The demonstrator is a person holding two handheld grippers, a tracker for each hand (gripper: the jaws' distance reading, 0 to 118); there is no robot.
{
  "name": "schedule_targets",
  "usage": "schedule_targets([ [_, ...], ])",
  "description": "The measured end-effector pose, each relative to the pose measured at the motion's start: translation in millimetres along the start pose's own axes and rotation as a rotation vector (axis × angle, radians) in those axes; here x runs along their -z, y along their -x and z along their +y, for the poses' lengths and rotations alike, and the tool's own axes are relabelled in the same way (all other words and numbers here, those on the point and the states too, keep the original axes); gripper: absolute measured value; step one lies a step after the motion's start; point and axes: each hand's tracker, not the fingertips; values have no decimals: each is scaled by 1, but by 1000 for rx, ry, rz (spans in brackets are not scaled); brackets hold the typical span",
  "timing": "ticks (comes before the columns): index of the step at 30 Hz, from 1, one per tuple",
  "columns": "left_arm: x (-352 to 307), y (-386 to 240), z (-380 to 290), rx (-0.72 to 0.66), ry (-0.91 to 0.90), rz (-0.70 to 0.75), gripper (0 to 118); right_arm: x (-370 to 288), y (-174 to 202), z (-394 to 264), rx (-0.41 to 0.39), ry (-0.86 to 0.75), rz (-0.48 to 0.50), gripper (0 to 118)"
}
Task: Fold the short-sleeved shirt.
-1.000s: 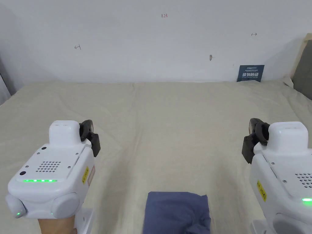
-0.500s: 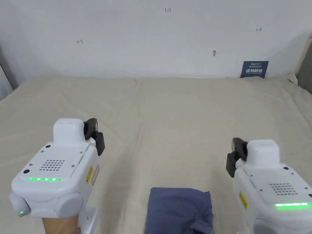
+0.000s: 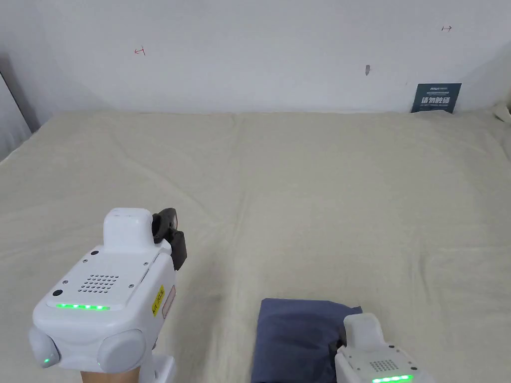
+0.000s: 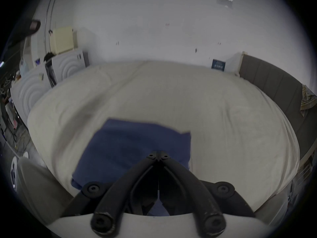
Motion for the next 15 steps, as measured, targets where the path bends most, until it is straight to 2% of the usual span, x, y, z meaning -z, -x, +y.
schedule_targets([
  [4, 5, 3, -10, -36, 41, -24, 0, 23, -1, -24, 50, 117, -9, 0],
  [9, 17, 2, -29, -104, 153, -97, 0, 33, -3, -32, 57, 84, -23, 0],
  [15, 50, -3, -79, -370, 447, -259, 3, 31, -2, -37, 43, 63, -26, 0],
])
